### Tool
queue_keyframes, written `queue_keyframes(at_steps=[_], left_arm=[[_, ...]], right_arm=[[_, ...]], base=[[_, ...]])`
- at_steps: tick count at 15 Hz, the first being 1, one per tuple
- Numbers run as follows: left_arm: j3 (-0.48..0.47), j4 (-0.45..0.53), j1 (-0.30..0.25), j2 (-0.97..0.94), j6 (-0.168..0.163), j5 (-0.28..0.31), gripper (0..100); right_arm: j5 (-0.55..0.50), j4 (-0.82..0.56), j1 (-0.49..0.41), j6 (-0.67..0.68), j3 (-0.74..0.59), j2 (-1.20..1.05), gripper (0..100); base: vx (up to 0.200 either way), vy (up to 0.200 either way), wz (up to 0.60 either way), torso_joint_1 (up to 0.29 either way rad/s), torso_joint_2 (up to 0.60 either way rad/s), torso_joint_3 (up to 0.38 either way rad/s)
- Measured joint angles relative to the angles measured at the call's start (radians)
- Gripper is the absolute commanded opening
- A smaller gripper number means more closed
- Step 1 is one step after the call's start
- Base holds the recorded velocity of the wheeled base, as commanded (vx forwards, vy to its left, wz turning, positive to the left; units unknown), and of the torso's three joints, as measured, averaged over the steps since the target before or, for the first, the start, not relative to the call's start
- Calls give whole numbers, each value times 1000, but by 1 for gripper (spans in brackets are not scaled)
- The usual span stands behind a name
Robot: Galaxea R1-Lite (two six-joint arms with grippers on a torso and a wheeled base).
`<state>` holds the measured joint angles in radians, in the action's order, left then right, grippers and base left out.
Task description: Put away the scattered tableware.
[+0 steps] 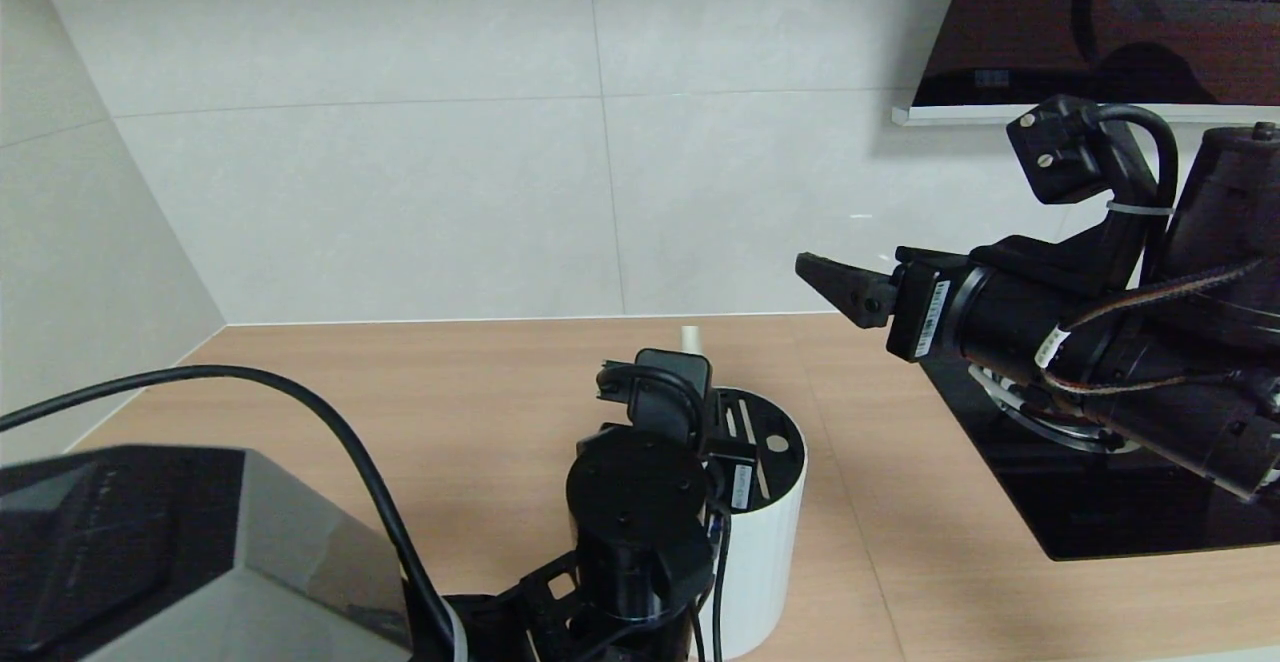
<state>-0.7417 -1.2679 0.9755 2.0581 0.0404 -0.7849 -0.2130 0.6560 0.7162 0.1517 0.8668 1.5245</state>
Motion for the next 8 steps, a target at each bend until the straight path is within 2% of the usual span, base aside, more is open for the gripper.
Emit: queue_keyframes(at_steps=[8], left_arm=[[0,0,0,-1,-1,1,100]], right_arm=[[0,0,0,0,0,0,100]], base=[[0,0,0,0,0,0]])
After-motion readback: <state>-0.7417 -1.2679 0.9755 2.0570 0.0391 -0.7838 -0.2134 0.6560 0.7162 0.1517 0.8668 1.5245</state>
